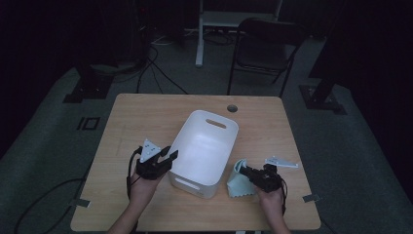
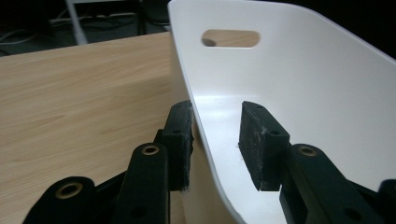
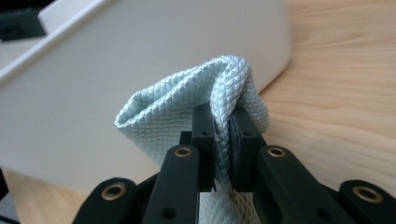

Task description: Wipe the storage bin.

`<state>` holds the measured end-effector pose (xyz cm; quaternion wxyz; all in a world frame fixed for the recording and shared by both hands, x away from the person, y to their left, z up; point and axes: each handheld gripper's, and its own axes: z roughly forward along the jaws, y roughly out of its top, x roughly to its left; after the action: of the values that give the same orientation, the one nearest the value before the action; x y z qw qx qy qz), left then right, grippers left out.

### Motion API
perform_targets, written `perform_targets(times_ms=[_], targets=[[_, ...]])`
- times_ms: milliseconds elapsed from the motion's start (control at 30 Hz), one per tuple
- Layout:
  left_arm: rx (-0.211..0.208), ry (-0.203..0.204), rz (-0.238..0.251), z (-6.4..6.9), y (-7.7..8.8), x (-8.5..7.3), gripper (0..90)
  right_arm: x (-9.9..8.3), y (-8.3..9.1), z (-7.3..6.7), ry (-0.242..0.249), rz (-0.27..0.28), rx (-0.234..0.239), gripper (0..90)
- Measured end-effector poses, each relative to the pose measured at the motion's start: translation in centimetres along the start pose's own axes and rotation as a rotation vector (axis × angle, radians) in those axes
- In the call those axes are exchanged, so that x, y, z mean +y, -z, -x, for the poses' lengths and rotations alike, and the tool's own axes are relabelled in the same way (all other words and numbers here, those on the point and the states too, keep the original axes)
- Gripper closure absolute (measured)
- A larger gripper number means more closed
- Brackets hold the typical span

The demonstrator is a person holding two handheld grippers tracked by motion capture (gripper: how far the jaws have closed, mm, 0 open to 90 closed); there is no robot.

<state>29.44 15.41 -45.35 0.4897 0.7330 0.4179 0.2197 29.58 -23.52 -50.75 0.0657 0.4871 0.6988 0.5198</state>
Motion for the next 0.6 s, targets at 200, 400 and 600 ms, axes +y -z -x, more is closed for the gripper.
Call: perform_targets(times_ms=[200,400,600], targets=[[-0.063,-0.019,-0.021,1.1,0.4,-0.1,58.3,0.6,1.1,0.9,-0.025,0.034,-0.016,82.9],[-0.127,-0.051,-0.045,2.4,0.8,-0.1,50.6,0.9,1.7,1.5,-0.040,0.054,-0.026,82.8],[-0.204,-0.042,-0.060,3.1,1.0,-0.3,44.7,1.0,2.1,1.9,-0.051,0.063,-0.033,82.9]])
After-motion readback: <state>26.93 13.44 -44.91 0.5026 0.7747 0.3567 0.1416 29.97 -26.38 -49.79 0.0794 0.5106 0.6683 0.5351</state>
